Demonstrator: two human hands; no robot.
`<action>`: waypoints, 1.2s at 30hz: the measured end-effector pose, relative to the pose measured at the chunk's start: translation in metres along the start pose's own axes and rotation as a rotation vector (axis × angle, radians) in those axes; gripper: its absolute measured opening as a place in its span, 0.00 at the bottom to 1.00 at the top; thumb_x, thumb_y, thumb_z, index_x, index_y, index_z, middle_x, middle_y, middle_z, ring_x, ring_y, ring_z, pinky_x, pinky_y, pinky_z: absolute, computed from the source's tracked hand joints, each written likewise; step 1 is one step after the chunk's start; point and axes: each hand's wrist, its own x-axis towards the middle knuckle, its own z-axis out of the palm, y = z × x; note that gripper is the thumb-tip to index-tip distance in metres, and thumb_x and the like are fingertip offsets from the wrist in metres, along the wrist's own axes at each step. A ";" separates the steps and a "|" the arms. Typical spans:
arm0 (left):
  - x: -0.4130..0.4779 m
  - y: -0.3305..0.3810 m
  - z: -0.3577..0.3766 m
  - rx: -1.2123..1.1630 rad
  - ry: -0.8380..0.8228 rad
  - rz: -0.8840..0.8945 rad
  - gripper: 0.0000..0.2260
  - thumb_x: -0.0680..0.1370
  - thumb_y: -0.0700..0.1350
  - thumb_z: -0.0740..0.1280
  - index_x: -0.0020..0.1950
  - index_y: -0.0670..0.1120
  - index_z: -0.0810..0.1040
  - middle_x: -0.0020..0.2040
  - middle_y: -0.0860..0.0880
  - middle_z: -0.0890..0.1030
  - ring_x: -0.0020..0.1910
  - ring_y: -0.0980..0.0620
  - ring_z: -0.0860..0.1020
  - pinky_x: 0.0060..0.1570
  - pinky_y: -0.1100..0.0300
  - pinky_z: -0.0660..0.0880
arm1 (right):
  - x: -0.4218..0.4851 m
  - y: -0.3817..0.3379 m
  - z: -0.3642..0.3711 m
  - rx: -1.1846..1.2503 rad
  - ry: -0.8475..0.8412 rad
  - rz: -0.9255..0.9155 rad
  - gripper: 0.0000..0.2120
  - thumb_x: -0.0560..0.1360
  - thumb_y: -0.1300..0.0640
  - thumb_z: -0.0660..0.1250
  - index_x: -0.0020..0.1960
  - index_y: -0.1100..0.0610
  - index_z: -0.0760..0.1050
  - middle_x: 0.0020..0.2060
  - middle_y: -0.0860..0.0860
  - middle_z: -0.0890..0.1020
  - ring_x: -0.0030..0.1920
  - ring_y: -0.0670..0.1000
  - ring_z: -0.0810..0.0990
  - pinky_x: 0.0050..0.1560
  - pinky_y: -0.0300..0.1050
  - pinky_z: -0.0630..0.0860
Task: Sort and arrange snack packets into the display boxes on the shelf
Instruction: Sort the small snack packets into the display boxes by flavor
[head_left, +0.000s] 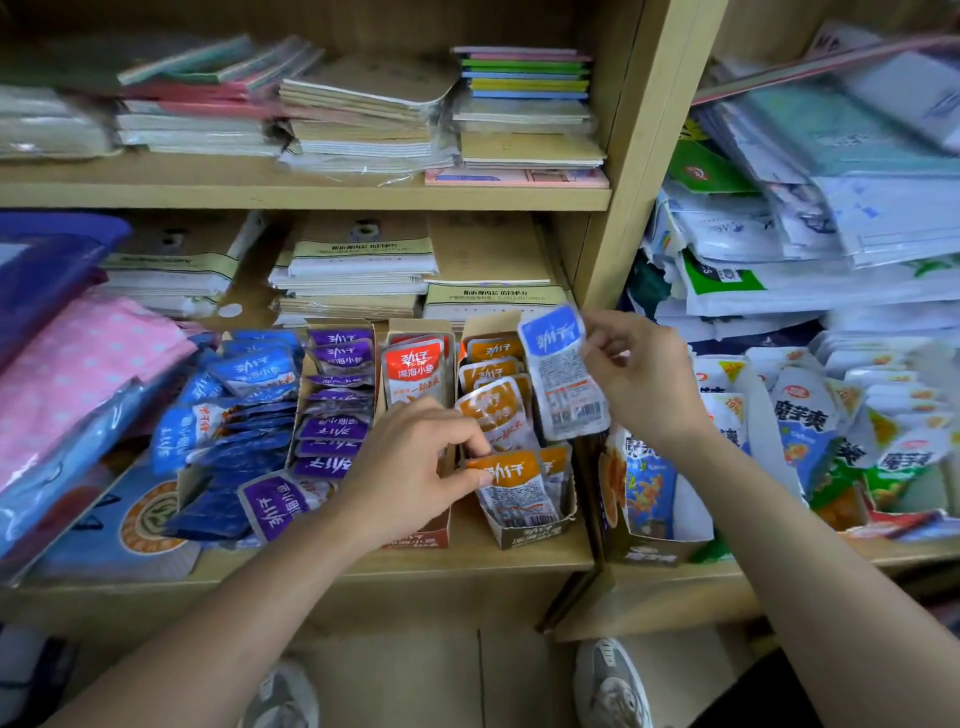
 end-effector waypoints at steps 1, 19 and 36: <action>-0.001 0.001 0.001 0.021 0.012 0.016 0.09 0.71 0.53 0.77 0.50 0.58 0.83 0.43 0.70 0.74 0.48 0.64 0.72 0.52 0.49 0.73 | 0.000 0.001 -0.004 0.045 0.031 -0.006 0.15 0.79 0.64 0.66 0.63 0.55 0.80 0.42 0.52 0.81 0.41 0.46 0.78 0.40 0.35 0.75; -0.013 -0.011 -0.075 -0.346 0.465 -0.145 0.09 0.75 0.42 0.75 0.46 0.57 0.81 0.43 0.57 0.86 0.42 0.59 0.85 0.40 0.59 0.82 | -0.034 -0.065 0.067 0.390 -0.136 -0.133 0.13 0.74 0.65 0.73 0.56 0.53 0.79 0.46 0.48 0.83 0.48 0.46 0.82 0.49 0.45 0.81; -0.075 -0.109 -0.143 0.029 0.812 -0.398 0.07 0.71 0.52 0.72 0.44 0.51 0.80 0.35 0.54 0.84 0.36 0.48 0.84 0.40 0.45 0.80 | -0.058 -0.094 0.151 -0.510 -0.685 -0.478 0.34 0.76 0.30 0.59 0.79 0.38 0.54 0.80 0.46 0.44 0.76 0.56 0.48 0.75 0.59 0.54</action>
